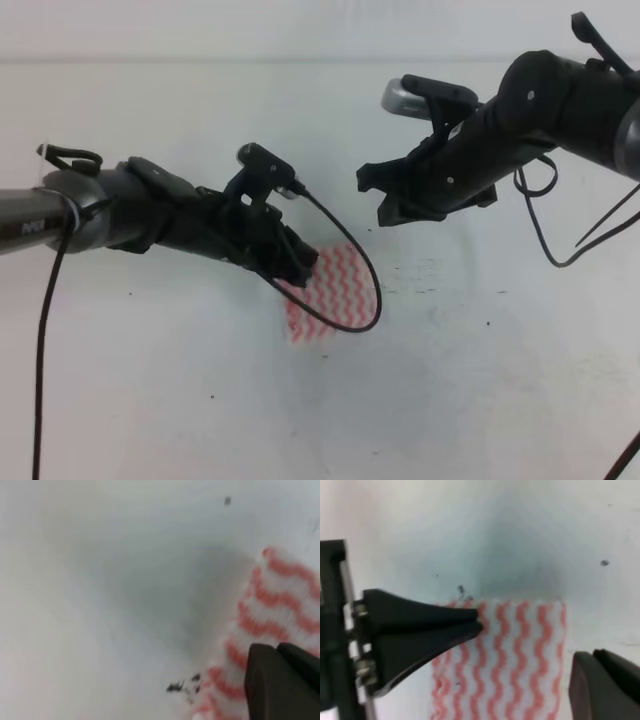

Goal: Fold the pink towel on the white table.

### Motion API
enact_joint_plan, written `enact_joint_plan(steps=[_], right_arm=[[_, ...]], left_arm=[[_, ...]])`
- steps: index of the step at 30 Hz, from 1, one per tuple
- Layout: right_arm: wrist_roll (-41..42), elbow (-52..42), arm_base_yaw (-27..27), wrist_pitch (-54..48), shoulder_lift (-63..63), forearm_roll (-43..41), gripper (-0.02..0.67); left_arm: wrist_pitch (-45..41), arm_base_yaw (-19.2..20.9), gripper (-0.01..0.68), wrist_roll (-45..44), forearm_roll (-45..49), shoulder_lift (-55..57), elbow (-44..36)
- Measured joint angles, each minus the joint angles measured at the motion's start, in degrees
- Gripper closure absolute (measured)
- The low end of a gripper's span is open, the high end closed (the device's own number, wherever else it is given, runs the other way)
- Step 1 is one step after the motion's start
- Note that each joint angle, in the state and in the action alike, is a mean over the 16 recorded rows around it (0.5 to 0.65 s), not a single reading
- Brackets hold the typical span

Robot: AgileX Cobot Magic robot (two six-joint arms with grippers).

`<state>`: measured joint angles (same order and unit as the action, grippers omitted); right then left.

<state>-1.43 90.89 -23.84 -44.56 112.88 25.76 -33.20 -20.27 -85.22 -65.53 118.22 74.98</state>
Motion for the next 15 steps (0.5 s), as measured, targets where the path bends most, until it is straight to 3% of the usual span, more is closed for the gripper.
enact_joint_plan(steps=[15], right_arm=[[-0.14,0.0,1.0,0.4,0.0,-0.1,0.667]], left_arm=[[4.83,-5.84,0.678,-7.33,-6.99,0.03,0.02]])
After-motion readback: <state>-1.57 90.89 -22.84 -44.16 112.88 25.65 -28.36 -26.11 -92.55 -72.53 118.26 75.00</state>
